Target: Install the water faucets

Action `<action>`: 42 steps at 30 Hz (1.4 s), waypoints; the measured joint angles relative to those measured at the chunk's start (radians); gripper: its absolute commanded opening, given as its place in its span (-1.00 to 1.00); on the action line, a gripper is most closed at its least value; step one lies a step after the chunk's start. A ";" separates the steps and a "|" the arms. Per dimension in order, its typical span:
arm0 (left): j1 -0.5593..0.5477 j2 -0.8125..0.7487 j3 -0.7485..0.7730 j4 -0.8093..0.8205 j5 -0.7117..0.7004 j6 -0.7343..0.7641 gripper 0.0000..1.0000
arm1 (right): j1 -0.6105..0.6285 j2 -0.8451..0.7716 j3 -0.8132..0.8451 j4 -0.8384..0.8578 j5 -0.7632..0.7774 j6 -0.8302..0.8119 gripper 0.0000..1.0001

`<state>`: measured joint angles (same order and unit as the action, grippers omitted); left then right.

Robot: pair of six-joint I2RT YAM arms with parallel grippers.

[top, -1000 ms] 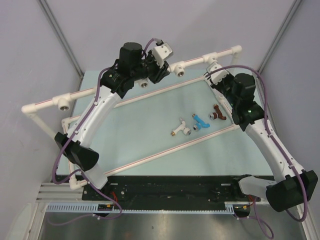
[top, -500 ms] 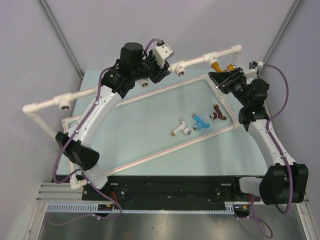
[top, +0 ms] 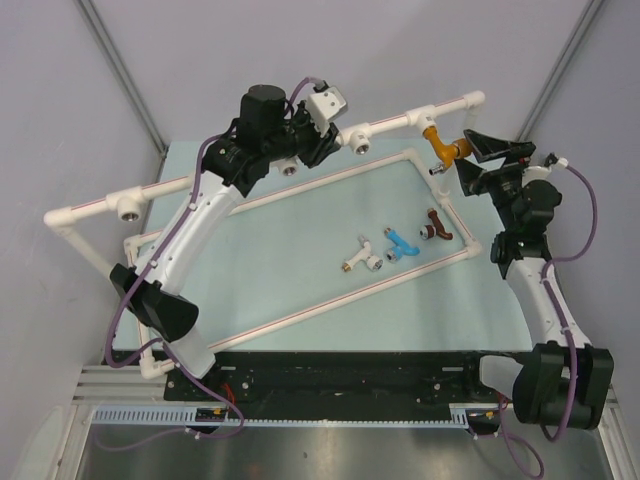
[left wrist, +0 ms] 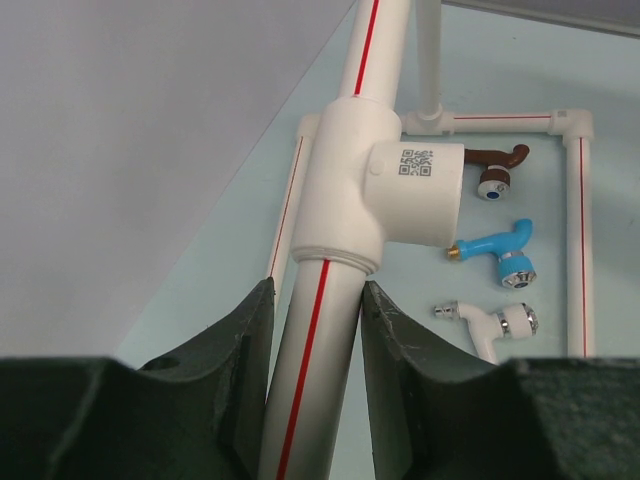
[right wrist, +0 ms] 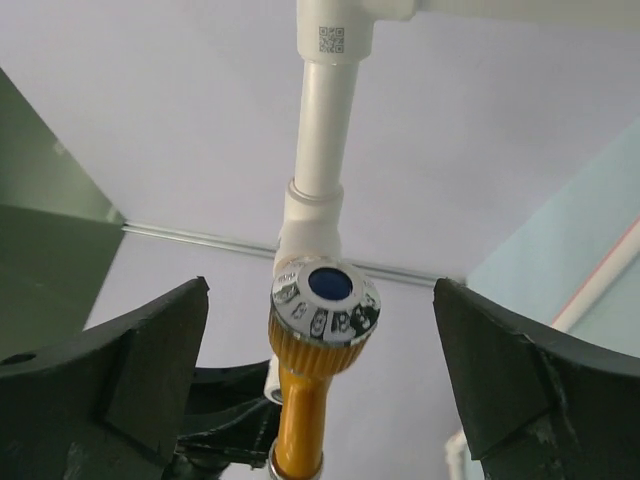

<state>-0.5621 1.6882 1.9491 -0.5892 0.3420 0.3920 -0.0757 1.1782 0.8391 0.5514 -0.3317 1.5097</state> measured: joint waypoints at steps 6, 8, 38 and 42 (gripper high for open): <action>0.000 0.001 0.003 -0.005 0.002 0.000 -1.00 | -0.033 -0.129 -0.015 -0.153 0.034 -0.192 0.99; 0.000 0.001 0.003 -0.005 0.002 0.000 -1.00 | -0.040 -0.166 -0.015 -0.182 0.058 -0.273 0.99; 0.002 0.003 0.007 -0.010 0.003 0.000 -1.00 | 0.425 -0.083 0.182 -0.429 0.310 -2.143 0.30; 0.003 0.002 0.007 -0.015 0.002 0.000 -1.00 | 0.407 -0.064 0.182 -0.397 0.312 -1.941 -0.63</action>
<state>-0.5587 1.6901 1.9564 -0.6044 0.3435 0.3920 0.3317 1.1137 1.0214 0.1539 -0.0196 -0.4313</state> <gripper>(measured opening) 0.407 0.492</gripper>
